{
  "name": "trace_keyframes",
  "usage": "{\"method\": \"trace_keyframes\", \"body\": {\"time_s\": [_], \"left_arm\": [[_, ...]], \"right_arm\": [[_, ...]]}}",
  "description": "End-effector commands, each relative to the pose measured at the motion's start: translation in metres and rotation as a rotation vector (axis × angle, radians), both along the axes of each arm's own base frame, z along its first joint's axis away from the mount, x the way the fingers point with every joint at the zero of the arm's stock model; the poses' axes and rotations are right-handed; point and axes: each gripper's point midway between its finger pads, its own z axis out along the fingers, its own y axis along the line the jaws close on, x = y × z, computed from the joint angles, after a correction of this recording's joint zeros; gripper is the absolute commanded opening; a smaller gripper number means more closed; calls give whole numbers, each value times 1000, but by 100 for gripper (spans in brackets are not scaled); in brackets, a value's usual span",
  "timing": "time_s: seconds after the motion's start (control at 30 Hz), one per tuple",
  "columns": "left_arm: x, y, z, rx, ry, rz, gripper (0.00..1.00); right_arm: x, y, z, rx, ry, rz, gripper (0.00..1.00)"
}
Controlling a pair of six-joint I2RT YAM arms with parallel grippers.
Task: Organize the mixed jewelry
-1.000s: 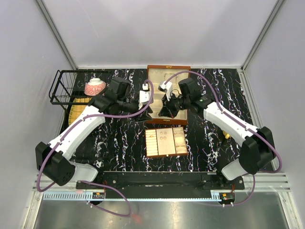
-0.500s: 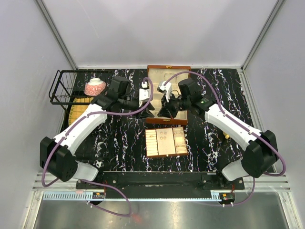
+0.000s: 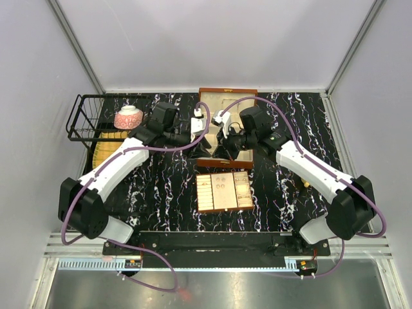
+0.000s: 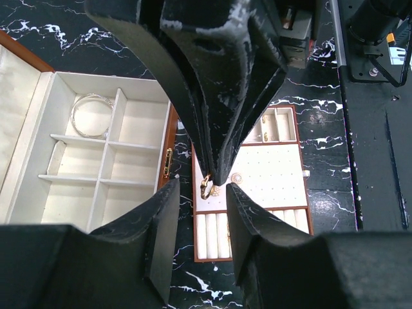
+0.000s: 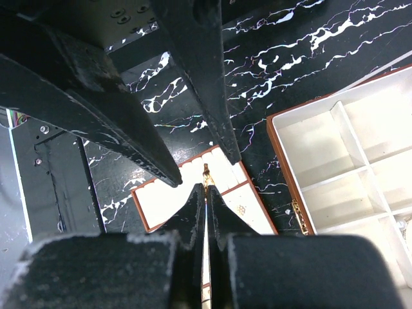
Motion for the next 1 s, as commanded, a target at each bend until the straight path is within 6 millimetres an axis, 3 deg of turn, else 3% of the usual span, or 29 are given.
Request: {"method": "trace_keyframes", "body": {"time_s": [0.0,0.37,0.97], "left_arm": [[3,-6,15,-59,-37,-42,37],[4,-8,13,-56,-9,-50,24],[3,-8,12,-57,23,-53,16]], "right_arm": [[0,5,26,40,-78,12,0],[-1,5,25,43,-78,12,0],[-2,6,22,39,-74,20,0]]}}
